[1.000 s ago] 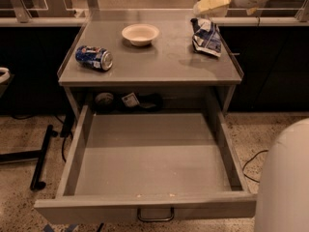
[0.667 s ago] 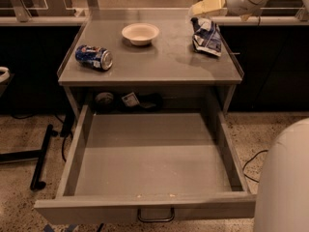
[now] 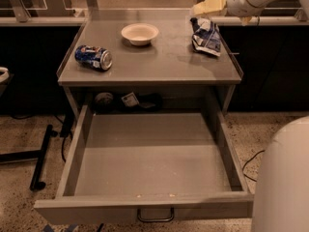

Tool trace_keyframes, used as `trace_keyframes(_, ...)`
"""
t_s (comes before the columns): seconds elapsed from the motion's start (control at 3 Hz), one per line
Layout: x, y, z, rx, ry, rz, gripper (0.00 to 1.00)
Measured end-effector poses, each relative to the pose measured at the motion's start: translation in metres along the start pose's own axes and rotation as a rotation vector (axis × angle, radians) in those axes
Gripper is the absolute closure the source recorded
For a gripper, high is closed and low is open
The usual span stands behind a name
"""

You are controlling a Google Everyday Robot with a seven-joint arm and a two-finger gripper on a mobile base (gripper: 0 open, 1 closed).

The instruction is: Place blue chip bag into top drawer

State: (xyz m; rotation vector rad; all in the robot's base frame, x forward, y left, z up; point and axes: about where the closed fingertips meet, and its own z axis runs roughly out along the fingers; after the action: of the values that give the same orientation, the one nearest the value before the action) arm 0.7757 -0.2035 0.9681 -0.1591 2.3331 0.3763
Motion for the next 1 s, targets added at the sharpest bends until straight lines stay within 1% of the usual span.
trace_keyframes(0.33,-0.012,-0.019,0.036,0.038,-0.045,0.122,0.0)
trace_keyframes(0.67,-0.024,-0.039,0.079,0.096,-0.094,0.237,0.0)
trace_keyframes(1.0,-0.027,-0.059,0.109,0.169,-0.109,0.301,0.0)
